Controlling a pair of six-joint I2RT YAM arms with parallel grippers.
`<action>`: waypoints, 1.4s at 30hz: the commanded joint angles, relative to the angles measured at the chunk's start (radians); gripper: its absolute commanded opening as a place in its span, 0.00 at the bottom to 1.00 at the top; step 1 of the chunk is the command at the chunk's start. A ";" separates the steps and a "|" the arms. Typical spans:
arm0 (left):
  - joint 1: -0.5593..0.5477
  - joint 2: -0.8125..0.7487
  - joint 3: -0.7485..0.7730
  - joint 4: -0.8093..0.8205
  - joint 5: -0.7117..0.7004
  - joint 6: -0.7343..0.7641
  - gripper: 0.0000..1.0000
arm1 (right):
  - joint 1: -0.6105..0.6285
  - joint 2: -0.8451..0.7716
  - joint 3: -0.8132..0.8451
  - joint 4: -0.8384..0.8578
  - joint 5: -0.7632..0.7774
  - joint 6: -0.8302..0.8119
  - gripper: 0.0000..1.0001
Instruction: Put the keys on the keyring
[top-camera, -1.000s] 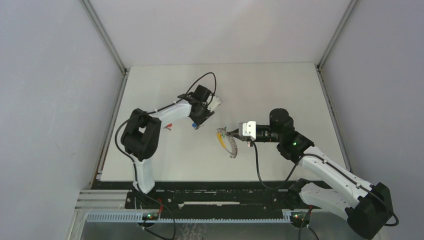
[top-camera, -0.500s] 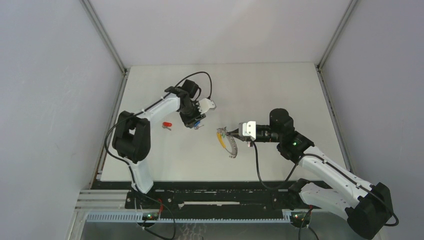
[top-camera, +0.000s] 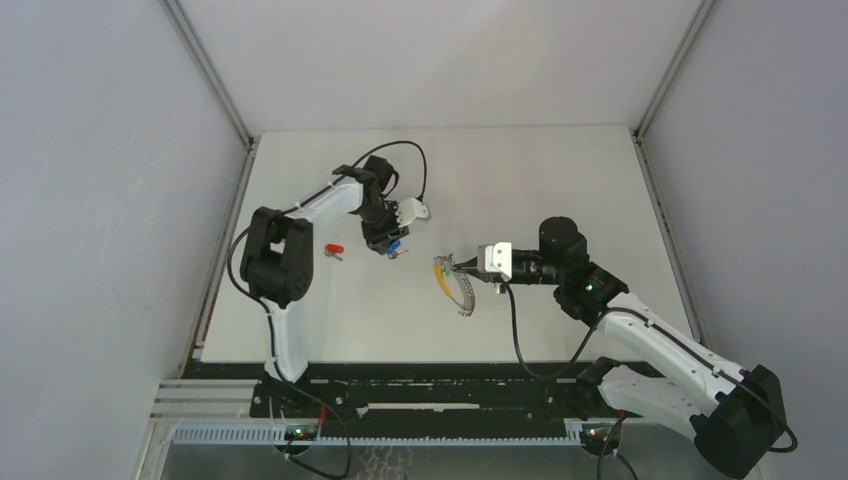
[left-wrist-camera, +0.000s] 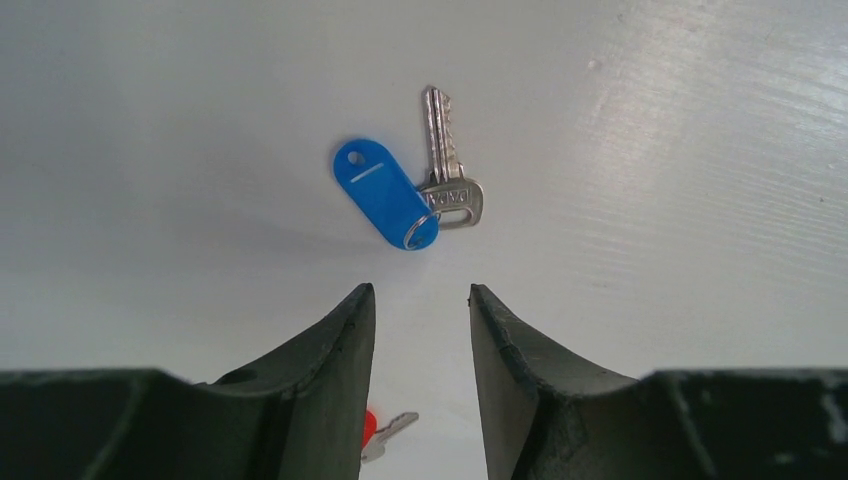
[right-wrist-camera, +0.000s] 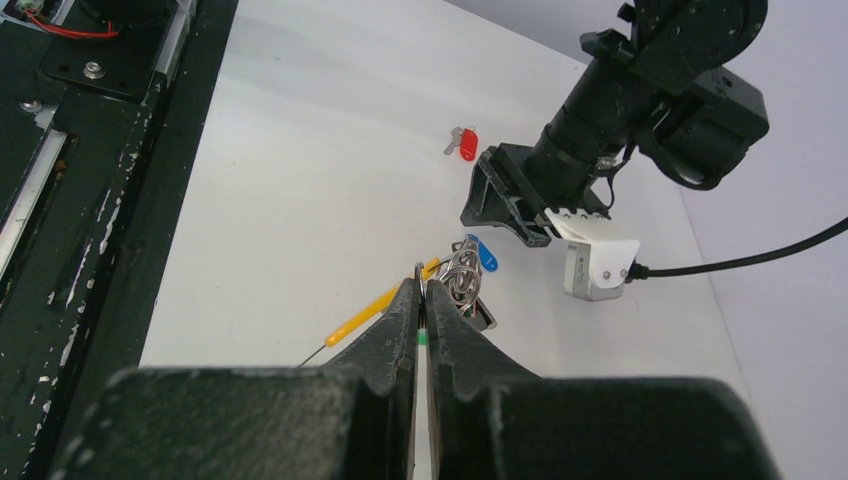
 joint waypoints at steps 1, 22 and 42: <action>0.001 0.029 0.051 -0.021 0.043 0.054 0.44 | 0.004 -0.017 0.001 0.043 -0.019 -0.007 0.00; -0.025 0.088 0.067 0.005 0.066 0.047 0.39 | 0.004 -0.020 0.000 0.043 -0.026 -0.005 0.00; -0.061 0.030 0.046 0.006 0.083 0.003 0.04 | 0.004 -0.026 0.001 0.041 -0.034 -0.007 0.00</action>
